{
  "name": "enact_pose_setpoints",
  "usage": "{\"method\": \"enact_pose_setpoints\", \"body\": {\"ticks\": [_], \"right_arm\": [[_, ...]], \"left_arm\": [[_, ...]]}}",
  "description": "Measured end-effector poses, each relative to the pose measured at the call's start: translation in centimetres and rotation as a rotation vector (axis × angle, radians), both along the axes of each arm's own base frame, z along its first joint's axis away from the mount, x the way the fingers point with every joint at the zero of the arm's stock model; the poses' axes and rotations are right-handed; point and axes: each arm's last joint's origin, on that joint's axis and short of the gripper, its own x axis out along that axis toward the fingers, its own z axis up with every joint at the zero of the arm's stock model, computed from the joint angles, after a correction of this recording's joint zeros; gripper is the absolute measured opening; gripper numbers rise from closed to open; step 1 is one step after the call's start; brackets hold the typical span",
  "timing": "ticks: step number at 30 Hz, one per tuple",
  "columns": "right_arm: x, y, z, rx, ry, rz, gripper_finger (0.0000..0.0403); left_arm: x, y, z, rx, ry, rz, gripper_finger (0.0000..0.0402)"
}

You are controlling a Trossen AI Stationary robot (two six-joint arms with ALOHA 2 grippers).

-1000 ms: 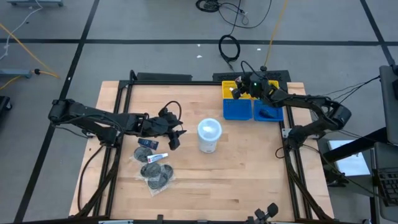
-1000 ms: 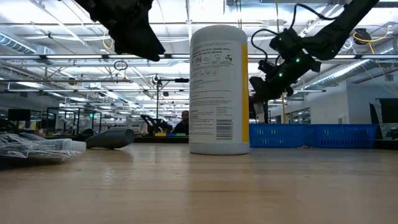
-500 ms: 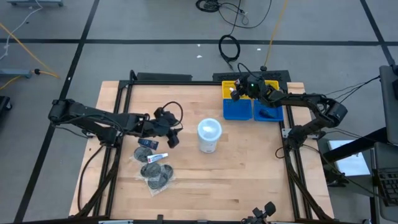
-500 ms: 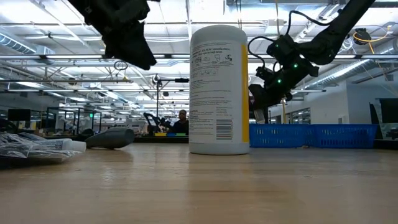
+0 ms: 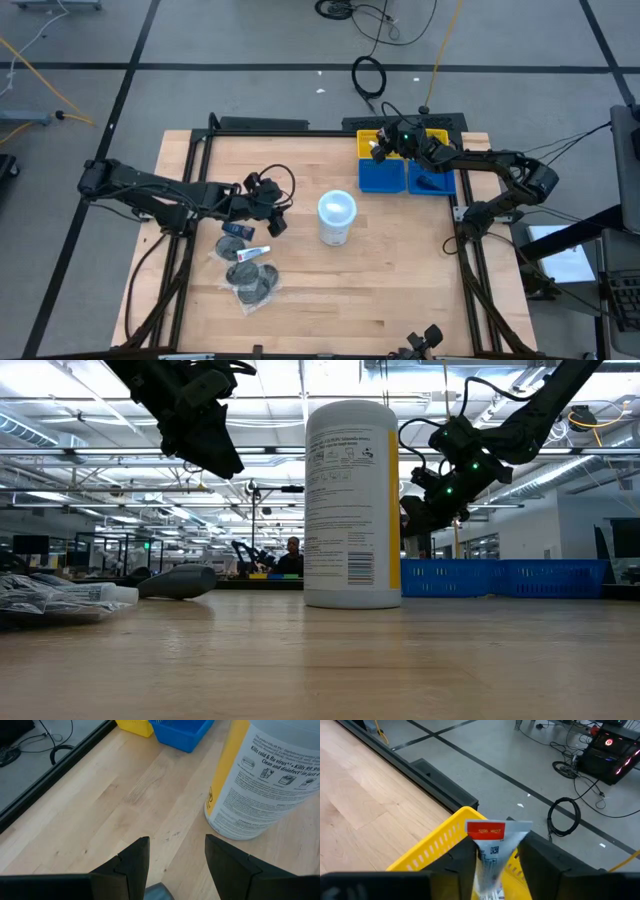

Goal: Pick & Place Travel size toiletries
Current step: Put the white toothpaste into the left yellow bin

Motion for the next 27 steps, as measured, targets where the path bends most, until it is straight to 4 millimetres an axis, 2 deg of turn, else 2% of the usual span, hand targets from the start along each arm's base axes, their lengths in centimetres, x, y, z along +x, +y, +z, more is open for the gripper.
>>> {"method": "enact_pose_setpoints", "body": {"ticks": [6,12,16,20,27], "right_arm": [[0.0,0.0,0.0,0.001,-0.002,0.000,0.0193],[0.0,0.0,0.0,0.001,-0.002,0.000,0.0229],[0.0,0.0,0.0,0.001,-0.002,0.000,0.0237],[0.0,0.0,0.0,0.001,-0.002,0.000,0.0237],[0.2,0.2,0.0,0.001,-0.002,0.008,0.0235]], "left_arm": [[0.0,0.0,0.0,0.001,0.000,0.000,0.0186],[-0.2,0.1,-0.1,0.008,0.016,0.020,0.0186],[-0.8,0.1,-0.7,-0.044,0.068,0.079,0.0186],[-1.6,-0.2,-1.4,-0.175,0.157,0.082,0.0186],[-1.7,-2.7,-3.2,-0.273,0.309,0.000,0.0186]]}}
